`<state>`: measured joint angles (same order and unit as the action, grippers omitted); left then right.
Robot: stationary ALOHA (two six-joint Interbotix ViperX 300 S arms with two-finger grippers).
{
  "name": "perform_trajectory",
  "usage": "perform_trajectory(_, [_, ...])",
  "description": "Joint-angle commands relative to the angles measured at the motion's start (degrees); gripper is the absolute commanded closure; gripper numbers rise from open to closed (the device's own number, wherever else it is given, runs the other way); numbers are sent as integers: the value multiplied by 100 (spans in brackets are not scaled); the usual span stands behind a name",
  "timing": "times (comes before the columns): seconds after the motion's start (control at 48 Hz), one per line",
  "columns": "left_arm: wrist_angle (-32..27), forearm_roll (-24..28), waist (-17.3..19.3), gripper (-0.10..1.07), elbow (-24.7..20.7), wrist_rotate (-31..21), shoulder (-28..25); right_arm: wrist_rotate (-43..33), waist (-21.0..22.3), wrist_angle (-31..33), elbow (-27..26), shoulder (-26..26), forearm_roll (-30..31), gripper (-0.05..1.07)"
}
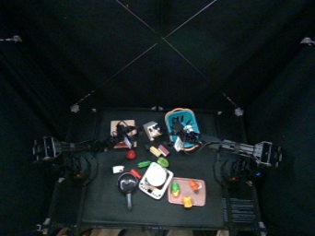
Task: Move basket down
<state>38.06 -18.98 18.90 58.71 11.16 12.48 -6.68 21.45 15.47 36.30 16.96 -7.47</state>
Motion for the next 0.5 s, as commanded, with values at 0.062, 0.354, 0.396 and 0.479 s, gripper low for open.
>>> perform_trajectory(0.062, [26, 422, -747, 15, 185, 0, 264, -18, -97, -18, 290, 756, -325, 4])
perform_trajectory(0.354, [26, 782, -1195, 15, 334, 0, 510, -35, 589, 132, 1020, 1670, -1389, 4])
perform_trajectory(0.396, [26, 782, -1195, 15, 316, 0, 545, -35, 809, 255, 1037, 1696, -1485, 4])
perform_trajectory(0.479, [26, 756, -1195, 15, 272, 0, 633, -35, 1134, 668, 1011, 1608, -1652, 4])
